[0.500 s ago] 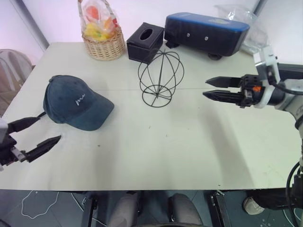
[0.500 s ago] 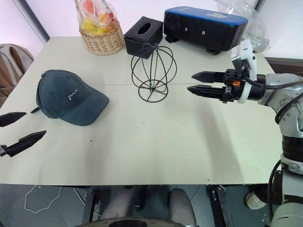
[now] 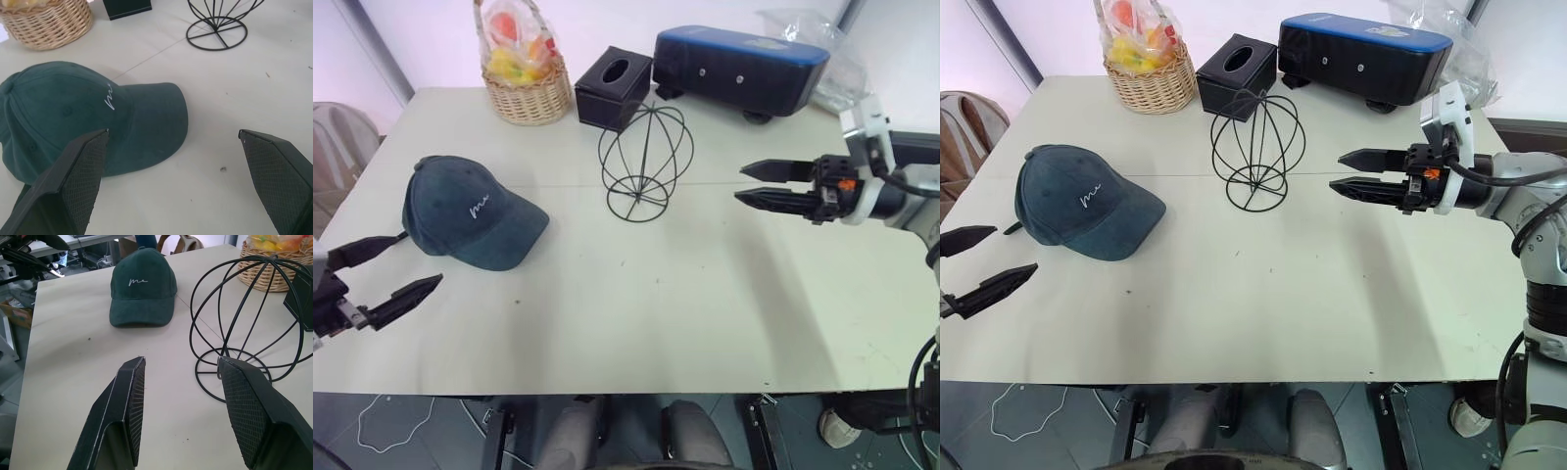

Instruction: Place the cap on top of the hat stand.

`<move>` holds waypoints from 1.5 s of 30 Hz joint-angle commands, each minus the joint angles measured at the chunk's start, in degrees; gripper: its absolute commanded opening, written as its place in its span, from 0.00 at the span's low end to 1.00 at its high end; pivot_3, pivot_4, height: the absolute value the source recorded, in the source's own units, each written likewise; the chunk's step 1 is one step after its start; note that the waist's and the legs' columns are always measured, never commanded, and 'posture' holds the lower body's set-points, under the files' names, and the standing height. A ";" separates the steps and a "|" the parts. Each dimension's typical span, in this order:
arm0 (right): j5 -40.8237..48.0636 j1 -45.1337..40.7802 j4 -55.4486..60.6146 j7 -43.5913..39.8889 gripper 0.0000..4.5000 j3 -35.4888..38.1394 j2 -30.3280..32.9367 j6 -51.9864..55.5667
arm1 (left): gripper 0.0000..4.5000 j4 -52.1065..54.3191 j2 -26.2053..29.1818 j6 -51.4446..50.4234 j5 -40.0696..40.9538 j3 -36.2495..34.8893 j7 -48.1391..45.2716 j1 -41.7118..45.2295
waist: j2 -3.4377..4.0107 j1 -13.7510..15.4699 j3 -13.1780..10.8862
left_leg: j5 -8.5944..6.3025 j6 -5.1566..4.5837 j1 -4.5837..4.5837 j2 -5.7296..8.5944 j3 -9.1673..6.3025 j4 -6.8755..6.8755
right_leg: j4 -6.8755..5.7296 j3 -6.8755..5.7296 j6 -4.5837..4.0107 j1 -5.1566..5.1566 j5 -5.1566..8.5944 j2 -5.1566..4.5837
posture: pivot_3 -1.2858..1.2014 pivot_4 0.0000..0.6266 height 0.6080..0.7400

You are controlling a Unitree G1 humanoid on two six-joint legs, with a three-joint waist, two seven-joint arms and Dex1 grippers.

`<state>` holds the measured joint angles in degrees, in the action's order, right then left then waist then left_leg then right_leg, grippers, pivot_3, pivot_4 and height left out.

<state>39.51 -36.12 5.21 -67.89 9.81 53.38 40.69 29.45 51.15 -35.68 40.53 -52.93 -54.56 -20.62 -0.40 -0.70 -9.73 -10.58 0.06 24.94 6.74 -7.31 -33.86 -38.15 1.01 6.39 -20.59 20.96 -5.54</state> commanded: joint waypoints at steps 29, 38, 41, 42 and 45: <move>6.59 4.06 8.91 8.06 0.53 3.73 -4.36 5.91 | 1.00 4.94 -7.85 20.81 -35.12 27.31 21.76 2.08 | -0.01 0.12 0.01 | 0.00 -0.01 0.00 -0.01 0.05 -0.03 | -0.03 0.01 0.15 0.11 -0.08 0.02 | 0.52 0.24 1.00; 12.05 7.51 13.26 12.27 0.53 5.41 -5.55 9.94 | 1.00 -2.51 -10.17 27.58 -58.87 42.83 35.01 7.90 | 0.00 0.36 0.01 | 0.01 -0.01 0.12 0.00 0.05 -0.10 | -0.06 -0.01 0.29 -0.03 -0.19 0.02 | 0.52 0.24 1.00; 14.14 7.45 13.43 12.09 0.53 6.21 -4.47 11.20 | 1.00 -4.44 -11.93 27.76 -64.57 46.99 38.16 9.97 | -0.03 0.65 0.02 | 0.01 -0.01 0.13 0.02 0.04 -0.11 | -0.07 0.00 0.34 -0.05 -0.22 0.02 | 0.52 0.24 1.00; 14.42 7.56 13.49 12.01 0.53 6.27 -4.10 11.39 | 1.00 -4.93 -12.27 28.09 -65.86 48.03 38.70 10.32 | 0.00 0.82 0.02 | 0.01 -0.01 0.14 0.02 0.04 -0.11 | -0.07 -0.01 0.34 -0.06 -0.22 0.02 | 0.52 0.24 1.00; 14.53 8.36 13.59 10.96 0.53 6.19 -2.67 11.49 | 1.00 -6.72 -14.12 28.46 -69.60 51.46 40.70 11.16 | 0.01 1.09 0.03 | 0.01 -0.01 0.14 0.02 0.06 -0.11 | -0.10 0.02 0.35 -0.07 -0.22 0.02 | 0.52 0.24 1.00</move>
<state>52.82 -27.65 16.77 -56.16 14.38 49.84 52.21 22.80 37.35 -7.93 -26.50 -2.43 -15.58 -9.75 -0.39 0.40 -9.70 -10.57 0.05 25.09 6.76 -7.24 -33.97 -38.26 1.03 6.74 -20.65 20.73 -5.52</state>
